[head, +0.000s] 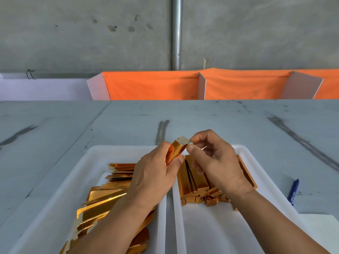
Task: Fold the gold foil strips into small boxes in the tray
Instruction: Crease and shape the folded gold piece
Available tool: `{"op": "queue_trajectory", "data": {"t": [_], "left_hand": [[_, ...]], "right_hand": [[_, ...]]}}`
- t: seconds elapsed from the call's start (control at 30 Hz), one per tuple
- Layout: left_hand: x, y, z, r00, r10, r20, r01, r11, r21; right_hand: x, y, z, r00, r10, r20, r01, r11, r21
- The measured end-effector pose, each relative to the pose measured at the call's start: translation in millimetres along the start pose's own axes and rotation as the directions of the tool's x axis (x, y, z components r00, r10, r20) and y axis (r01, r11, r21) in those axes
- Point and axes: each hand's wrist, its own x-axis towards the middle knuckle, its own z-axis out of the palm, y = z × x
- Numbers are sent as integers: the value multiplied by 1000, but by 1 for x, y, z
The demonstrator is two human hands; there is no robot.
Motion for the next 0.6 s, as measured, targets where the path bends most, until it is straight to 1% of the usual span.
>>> {"op": "queue_trajectory", "data": {"t": [0.07, 0.17, 0.33, 0.43, 0.53, 0.6], "left_hand": [[0, 2, 1, 1000, 6, 5, -7, 1000, 20], [0, 3, 2, 1000, 8, 2, -8, 1000, 22], [-1, 4, 4, 999, 34, -13, -34, 999, 20], [-2, 5, 6, 999, 42, 2, -42, 999, 22], [-2, 5, 5, 998, 55, -1, -55, 998, 16], [-3, 5, 4, 998, 59, -6, -59, 998, 18]], "right_hand": [[0, 1, 1, 1000, -14, -17, 13, 996, -83], [1, 4, 2, 1000, 3, -24, -7, 986, -165], [2, 5, 3, 999, 25, -46, -34, 977, -211], [3, 3, 0, 997, 70, -20, -72, 989, -129], [2, 0, 0, 987, 138, 84, -140, 990, 26], [2, 1, 0, 972, 187, 141, -200, 976, 86]]}}
